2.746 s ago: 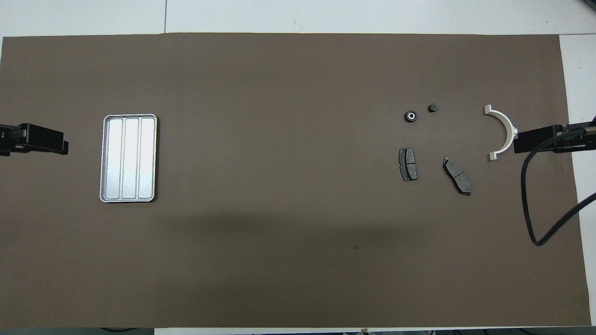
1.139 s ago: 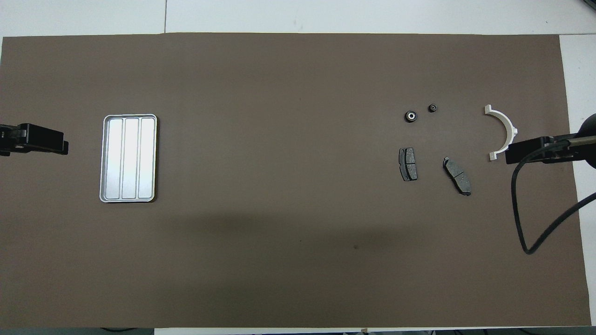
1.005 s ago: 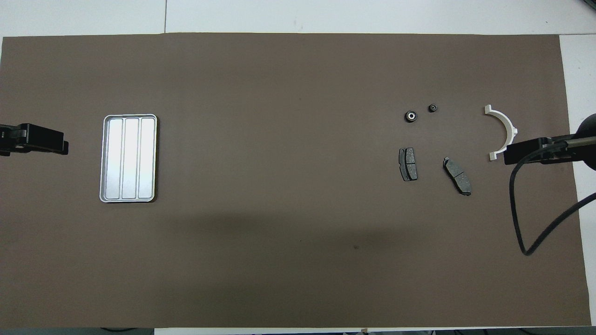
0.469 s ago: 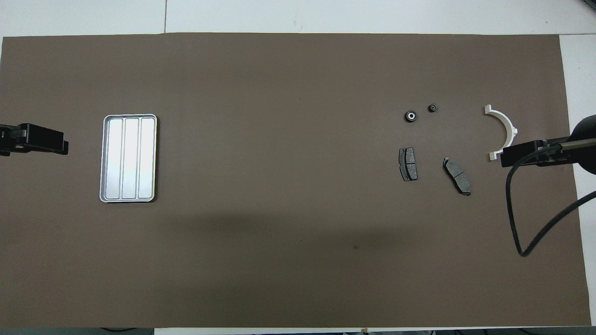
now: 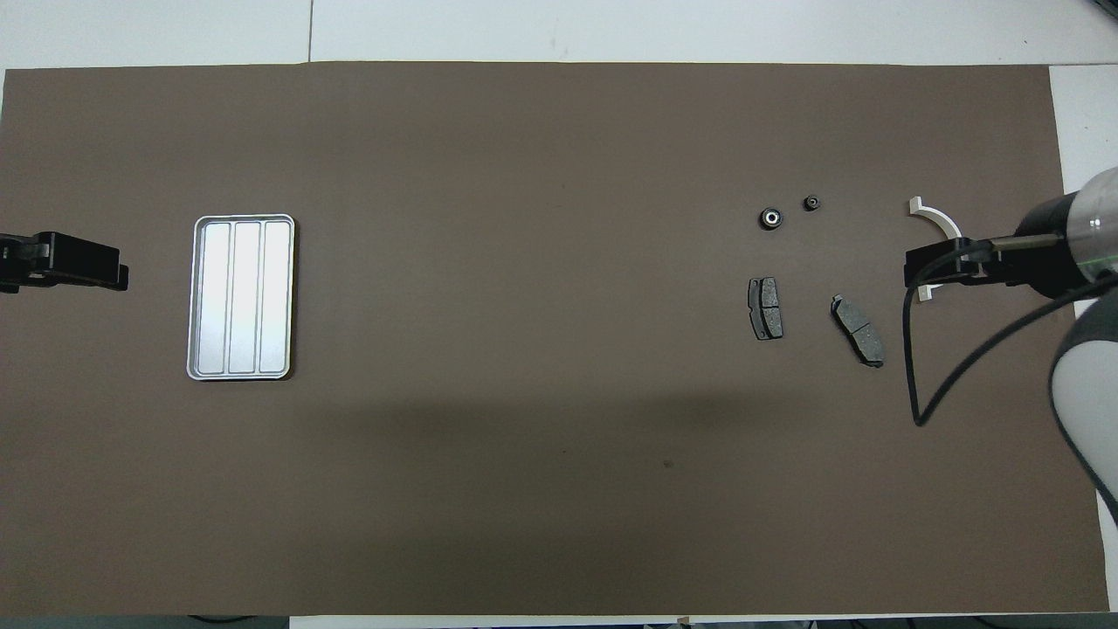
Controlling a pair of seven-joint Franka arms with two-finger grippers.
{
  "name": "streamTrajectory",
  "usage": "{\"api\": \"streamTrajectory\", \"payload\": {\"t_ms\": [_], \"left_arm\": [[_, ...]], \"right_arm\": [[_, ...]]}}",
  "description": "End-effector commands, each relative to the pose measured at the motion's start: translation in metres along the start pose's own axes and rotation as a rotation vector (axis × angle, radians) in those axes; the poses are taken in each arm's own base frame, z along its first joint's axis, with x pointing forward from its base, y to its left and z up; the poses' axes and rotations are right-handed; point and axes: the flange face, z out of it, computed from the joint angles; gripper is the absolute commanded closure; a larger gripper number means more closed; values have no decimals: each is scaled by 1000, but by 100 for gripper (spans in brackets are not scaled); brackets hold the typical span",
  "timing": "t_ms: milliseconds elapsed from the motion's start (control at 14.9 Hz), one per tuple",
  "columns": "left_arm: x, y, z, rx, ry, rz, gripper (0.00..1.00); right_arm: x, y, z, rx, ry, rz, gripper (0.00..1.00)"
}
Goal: Pick bearing gear from pile to tray
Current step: 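Reach the right gripper to the small dark bearing near the pads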
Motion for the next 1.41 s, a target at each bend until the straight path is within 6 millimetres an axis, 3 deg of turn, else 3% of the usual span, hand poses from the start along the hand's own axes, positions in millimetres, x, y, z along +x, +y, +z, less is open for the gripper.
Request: {"api": "streamTrajectory", "payload": {"t_ms": [0, 134, 469, 737, 1139, 1340], "left_arm": [[-11, 0, -1, -9, -4, 1, 0], [-11, 1, -1, -9, -4, 3, 0], [-11, 0, -1, -9, -4, 1, 0], [-11, 0, -1, -9, -4, 1, 0], [-11, 1, -1, -9, -4, 3, 0], [-11, 0, -1, -9, -4, 1, 0]], "right_arm": [[30, -16, 49, 18, -15, 63, 0], [49, -27, 86, 3, -7, 84, 0], [91, -28, 173, -20, 23, 201, 0], [103, -40, 217, -51, 49, 236, 0], [134, -40, 278, -55, 27, 338, 0], [136, -45, 291, -53, 16, 350, 1]]}}
